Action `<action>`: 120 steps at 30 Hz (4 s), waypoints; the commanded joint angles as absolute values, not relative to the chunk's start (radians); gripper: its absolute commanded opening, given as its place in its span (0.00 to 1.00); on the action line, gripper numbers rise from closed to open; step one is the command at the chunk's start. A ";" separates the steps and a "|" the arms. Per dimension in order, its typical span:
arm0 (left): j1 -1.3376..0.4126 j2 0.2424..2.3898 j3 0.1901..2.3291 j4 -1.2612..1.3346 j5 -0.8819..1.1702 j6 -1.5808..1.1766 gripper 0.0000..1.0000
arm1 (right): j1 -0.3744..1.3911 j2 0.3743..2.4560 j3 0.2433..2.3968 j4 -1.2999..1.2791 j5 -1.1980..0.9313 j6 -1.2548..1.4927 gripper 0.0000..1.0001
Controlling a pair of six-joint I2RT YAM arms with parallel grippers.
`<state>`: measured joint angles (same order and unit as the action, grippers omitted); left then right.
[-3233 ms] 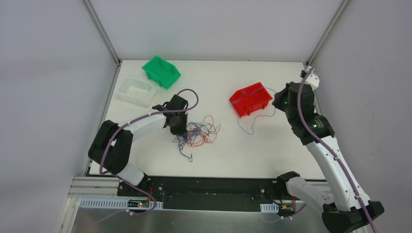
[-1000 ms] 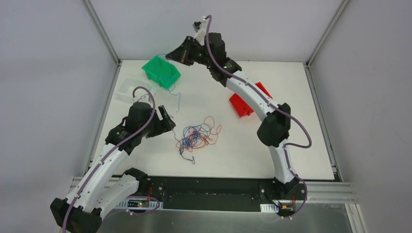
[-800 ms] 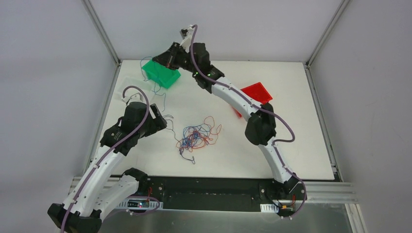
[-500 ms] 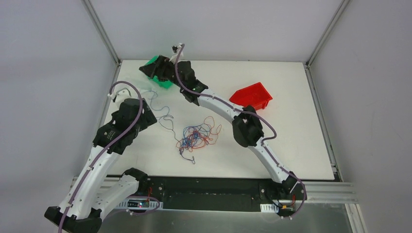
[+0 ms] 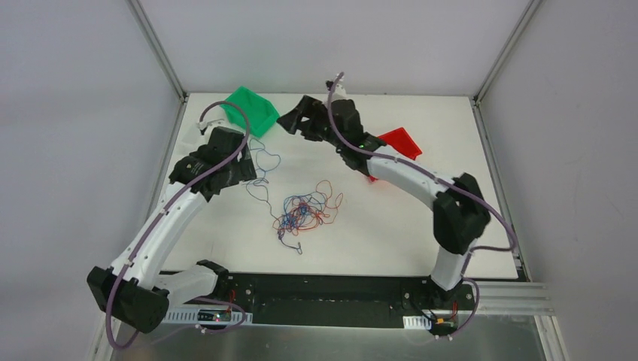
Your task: Untangle the cables
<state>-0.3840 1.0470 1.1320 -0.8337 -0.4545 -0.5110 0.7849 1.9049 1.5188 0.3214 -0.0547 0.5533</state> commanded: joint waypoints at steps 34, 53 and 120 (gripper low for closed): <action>-0.374 1.278 1.076 -0.692 -0.250 -0.663 0.99 | 0.933 1.759 1.169 -0.246 0.010 0.497 1.00; -0.371 1.296 1.082 -0.680 -0.313 -0.632 0.99 | 1.013 1.936 1.276 -0.555 0.497 0.310 0.90; -0.166 1.955 1.401 -0.569 -0.167 -0.586 0.00 | 0.763 1.172 0.513 0.133 0.276 0.304 0.92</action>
<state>-0.1562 2.0102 1.4403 -0.5762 -0.1596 -0.6113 0.7589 1.1957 0.5117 0.0937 0.2779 0.3195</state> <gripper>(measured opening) 0.008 0.915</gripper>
